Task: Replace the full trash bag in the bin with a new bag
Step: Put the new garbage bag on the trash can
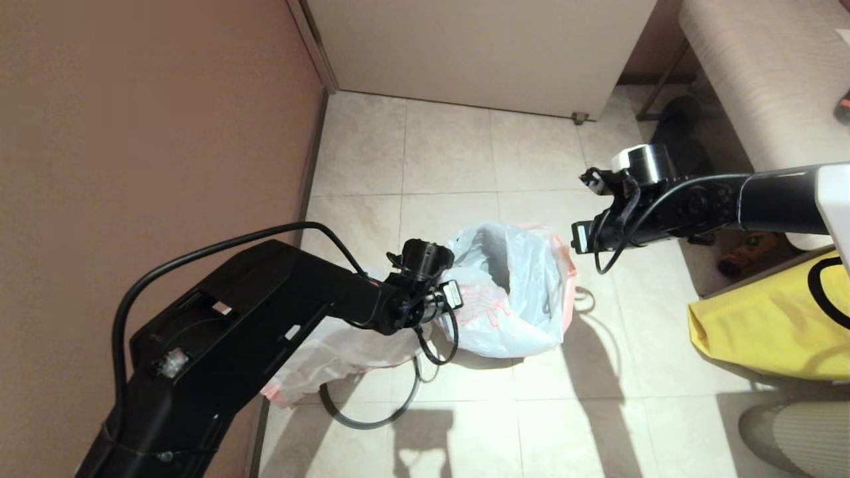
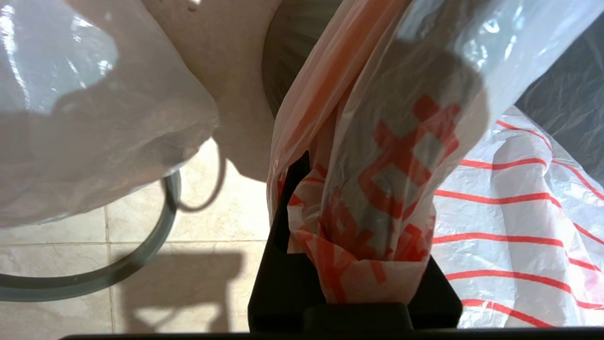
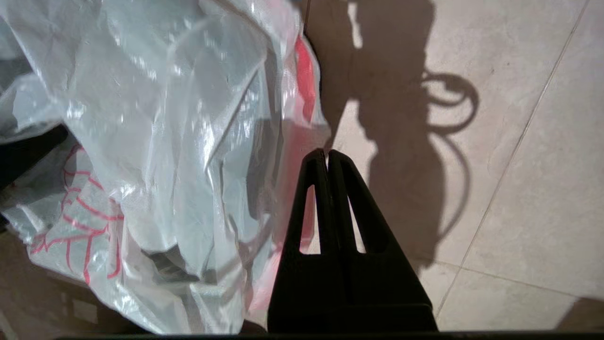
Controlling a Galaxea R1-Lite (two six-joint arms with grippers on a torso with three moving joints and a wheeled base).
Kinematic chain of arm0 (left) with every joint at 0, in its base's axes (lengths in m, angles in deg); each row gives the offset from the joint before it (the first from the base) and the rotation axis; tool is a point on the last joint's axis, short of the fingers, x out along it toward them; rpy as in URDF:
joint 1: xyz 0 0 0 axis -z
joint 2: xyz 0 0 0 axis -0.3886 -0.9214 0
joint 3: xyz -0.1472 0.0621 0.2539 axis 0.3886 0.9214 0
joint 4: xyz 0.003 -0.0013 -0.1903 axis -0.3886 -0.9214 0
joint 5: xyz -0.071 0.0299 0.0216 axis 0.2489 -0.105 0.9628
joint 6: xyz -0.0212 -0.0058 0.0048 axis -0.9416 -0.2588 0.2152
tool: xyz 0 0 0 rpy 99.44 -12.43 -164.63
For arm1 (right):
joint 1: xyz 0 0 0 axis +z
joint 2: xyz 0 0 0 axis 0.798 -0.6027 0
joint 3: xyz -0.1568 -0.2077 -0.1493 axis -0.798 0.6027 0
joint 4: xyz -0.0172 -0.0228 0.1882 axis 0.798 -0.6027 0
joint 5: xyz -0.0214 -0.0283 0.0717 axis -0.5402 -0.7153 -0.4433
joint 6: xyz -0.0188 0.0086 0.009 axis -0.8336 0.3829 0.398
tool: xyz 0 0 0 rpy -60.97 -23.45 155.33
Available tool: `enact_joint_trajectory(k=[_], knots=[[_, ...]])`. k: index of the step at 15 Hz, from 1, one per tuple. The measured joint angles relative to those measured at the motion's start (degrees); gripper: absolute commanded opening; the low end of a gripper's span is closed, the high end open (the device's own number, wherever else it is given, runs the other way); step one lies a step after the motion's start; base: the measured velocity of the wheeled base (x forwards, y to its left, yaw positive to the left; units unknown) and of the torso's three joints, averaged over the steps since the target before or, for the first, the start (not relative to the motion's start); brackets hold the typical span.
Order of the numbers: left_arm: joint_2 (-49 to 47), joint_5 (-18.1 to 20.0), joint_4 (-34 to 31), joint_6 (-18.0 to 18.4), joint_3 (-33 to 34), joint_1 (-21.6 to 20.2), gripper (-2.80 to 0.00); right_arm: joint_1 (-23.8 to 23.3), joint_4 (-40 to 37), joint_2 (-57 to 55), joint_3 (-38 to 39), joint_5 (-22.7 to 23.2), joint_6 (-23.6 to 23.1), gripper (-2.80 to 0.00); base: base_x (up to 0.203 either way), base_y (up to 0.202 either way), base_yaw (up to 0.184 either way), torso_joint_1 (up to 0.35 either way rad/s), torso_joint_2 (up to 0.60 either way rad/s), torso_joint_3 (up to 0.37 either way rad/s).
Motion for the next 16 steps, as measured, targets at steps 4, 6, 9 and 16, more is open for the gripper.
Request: enact_joint_trajectory(k=[4, 6, 9, 16], knots=[[0.0, 0.0, 0.1, 0.1, -0.2, -0.1, -2.8, 2.7, -0.4, 2.1, 4.5, -0.1, 1.6, -2.8, 0.0, 0.0, 0.0, 0.0, 0.0, 0.0], [0.0, 0.0, 0.2, 0.1, -0.2, -0.1, -2.8, 3.5, 0.1, 2.2, 4.7, -0.4, 1.7, -2.8, 0.0, 0.0, 0.0, 0.0, 0.0, 0.0], [-0.2, 0.0, 0.2, 0.1, -0.2, -0.1, -2.8, 4.9, 2.2, 0.6, 3.6, -4.6, 0.7, -2.8, 0.0, 0.0, 0.0, 0.0, 0.0, 0.0], [-0.6, -0.1, 0.3, 0.2, -0.3, -0.1, -2.8, 5.0, 3.5, -4.0, 2.4, -18.6, -4.5, -2.8, 0.0, 0.0, 0.0, 0.0, 0.0, 0.0]])
